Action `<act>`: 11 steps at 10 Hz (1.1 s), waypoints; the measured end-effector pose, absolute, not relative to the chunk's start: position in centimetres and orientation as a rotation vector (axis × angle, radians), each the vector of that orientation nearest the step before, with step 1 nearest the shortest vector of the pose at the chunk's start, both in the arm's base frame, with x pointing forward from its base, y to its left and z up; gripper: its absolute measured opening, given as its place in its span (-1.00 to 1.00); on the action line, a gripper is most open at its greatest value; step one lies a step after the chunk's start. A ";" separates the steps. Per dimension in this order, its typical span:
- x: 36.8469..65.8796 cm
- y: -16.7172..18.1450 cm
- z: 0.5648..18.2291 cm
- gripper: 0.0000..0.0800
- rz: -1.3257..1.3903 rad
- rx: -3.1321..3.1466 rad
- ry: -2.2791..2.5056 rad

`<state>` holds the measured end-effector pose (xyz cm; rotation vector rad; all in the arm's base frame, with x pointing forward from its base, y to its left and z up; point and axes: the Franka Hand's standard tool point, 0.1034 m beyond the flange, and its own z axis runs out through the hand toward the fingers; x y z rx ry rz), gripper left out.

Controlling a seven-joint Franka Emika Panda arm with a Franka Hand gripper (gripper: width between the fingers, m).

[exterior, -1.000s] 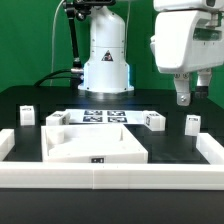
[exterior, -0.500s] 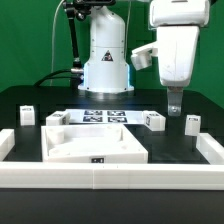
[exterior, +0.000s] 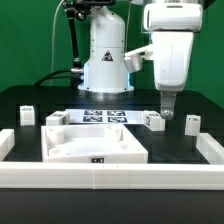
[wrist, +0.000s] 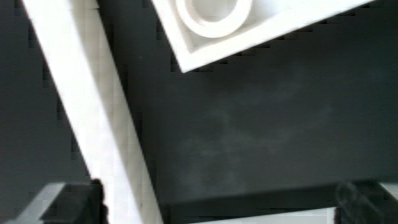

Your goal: Assemble one leg

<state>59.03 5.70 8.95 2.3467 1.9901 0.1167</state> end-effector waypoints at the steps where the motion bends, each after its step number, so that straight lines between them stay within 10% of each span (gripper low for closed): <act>1: 58.5 4.6 8.8 0.63 0.118 2.225 2.111; 11: 55.6 -1.8 7.6 0.63 0.075 1.956 2.344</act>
Offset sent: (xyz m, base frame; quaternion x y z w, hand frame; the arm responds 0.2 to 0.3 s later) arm -0.0232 -0.0400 0.0059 0.0043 -0.0084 -0.1677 0.9858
